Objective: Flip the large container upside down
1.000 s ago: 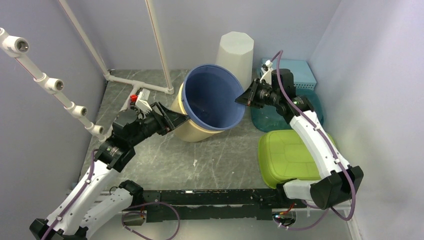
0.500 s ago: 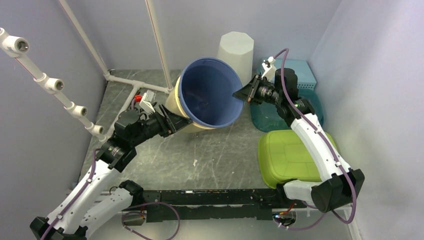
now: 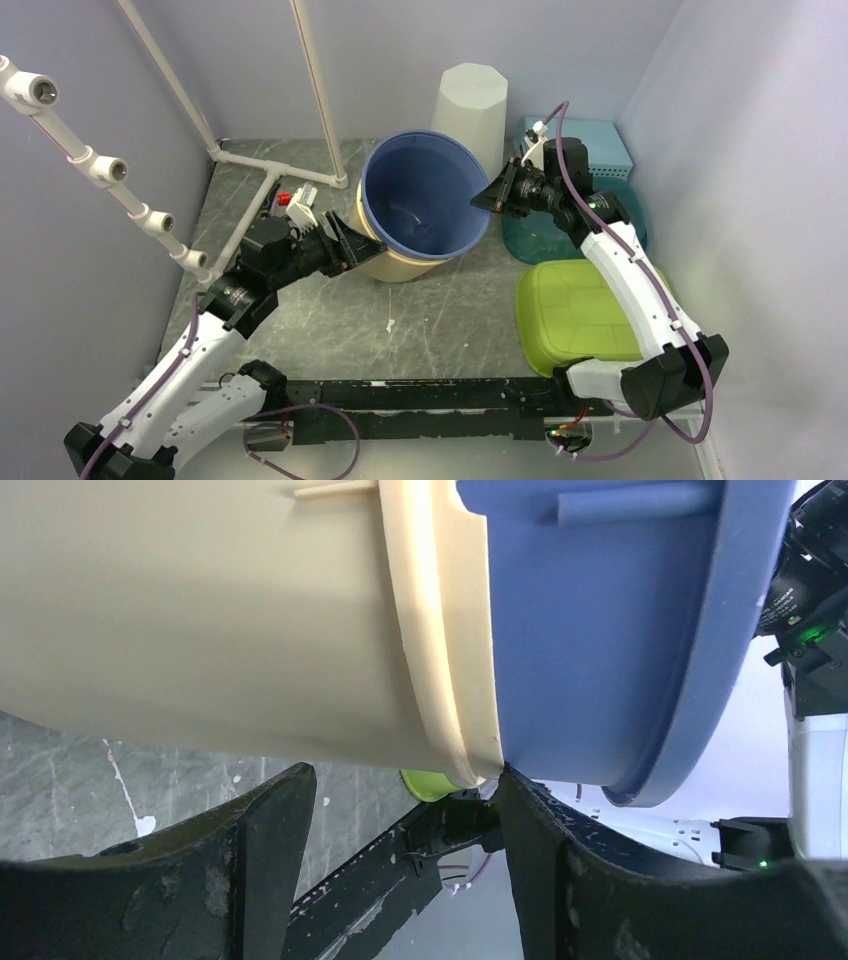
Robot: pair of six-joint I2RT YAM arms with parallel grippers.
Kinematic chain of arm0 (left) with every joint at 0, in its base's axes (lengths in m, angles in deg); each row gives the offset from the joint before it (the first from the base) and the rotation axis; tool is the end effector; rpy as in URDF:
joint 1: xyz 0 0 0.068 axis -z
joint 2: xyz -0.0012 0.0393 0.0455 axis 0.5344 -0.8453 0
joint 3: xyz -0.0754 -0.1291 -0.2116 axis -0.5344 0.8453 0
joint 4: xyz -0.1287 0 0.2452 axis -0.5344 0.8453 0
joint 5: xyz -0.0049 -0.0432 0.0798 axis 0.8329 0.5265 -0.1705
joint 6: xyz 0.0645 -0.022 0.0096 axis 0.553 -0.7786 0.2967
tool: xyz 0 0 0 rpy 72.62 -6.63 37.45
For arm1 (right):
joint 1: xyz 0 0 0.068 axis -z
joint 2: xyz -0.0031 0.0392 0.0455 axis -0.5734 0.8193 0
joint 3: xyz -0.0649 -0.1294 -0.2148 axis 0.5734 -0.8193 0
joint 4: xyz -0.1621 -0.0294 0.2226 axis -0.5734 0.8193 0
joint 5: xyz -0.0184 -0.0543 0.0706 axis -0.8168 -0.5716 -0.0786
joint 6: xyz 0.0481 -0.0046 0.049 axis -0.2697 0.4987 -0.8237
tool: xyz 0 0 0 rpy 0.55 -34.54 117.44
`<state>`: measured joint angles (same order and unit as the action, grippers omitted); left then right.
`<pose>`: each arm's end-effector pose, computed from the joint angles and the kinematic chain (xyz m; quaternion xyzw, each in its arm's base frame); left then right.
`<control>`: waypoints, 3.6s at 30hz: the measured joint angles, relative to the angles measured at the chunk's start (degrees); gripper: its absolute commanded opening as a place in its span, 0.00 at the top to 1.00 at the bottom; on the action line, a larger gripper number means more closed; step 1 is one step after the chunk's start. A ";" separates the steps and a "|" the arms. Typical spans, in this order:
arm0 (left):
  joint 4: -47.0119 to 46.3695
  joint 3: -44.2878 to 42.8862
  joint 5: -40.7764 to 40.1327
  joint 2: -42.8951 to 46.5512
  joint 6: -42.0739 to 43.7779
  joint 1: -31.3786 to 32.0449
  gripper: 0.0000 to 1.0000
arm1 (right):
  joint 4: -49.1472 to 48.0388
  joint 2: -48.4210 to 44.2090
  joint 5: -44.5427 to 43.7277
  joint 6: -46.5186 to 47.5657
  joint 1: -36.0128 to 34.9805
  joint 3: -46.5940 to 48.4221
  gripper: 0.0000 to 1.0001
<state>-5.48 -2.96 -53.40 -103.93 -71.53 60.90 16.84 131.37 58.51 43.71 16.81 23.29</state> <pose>0.1932 -0.1262 0.3199 -0.0764 0.7867 -0.4947 0.3612 0.2860 0.1179 0.3611 0.0398 0.8539 0.3880 0.3445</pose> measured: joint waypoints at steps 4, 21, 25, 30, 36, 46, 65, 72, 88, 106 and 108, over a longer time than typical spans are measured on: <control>0.57 0.00 -0.11 -0.50 0.59 0.00 0.29 | 0.92 0.28 -0.20 -0.22 -0.02 0.00 1.00; 6.84 -5.42 -3.65 -1.88 5.44 0.00 0.31 | -5.05 0.98 3.13 -3.85 -0.02 -1.25 1.00; 6.91 -5.35 -2.93 -3.72 5.64 0.00 0.32 | -5.70 1.09 2.82 -4.90 -0.02 -2.29 1.00; 7.78 -5.31 -2.84 -4.24 6.54 0.02 0.32 | -5.75 1.68 2.75 -5.40 -0.07 -3.02 1.00; 9.73 -5.27 -3.13 -3.93 7.61 0.00 0.33 | -2.89 2.25 1.86 -5.22 -0.63 -2.75 1.00; 12.11 -4.00 -3.61 -4.09 8.61 0.00 0.30 | -6.01 2.25 5.07 -8.33 -0.66 -2.75 1.00; 15.47 -4.13 -8.09 -4.09 9.38 0.00 0.26 | -4.22 2.05 5.90 -6.01 -0.66 2.69 1.00; 19.80 -4.83 -14.67 -1.84 7.85 0.00 0.23 | -3.63 -0.76 5.84 -4.55 -0.66 4.33 1.00; 23.10 -5.40 -21.05 -1.88 4.85 -0.07 0.21 | -5.18 -12.09 1.62 0.24 -0.79 4.28 1.00; 26.36 -8.20 -24.61 -4.50 3.50 -0.07 0.20 | -3.80 -18.60 -9.01 4.35 -0.87 3.28 1.00; 26.40 -8.31 -24.70 -4.87 3.34 -0.07 0.20 | -3.82 -19.67 -10.05 4.35 -0.87 2.73 1.00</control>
<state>20.92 -11.26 -78.10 -108.80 -68.19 60.84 13.02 111.70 48.46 48.06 15.94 26.02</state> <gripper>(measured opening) 0.801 0.125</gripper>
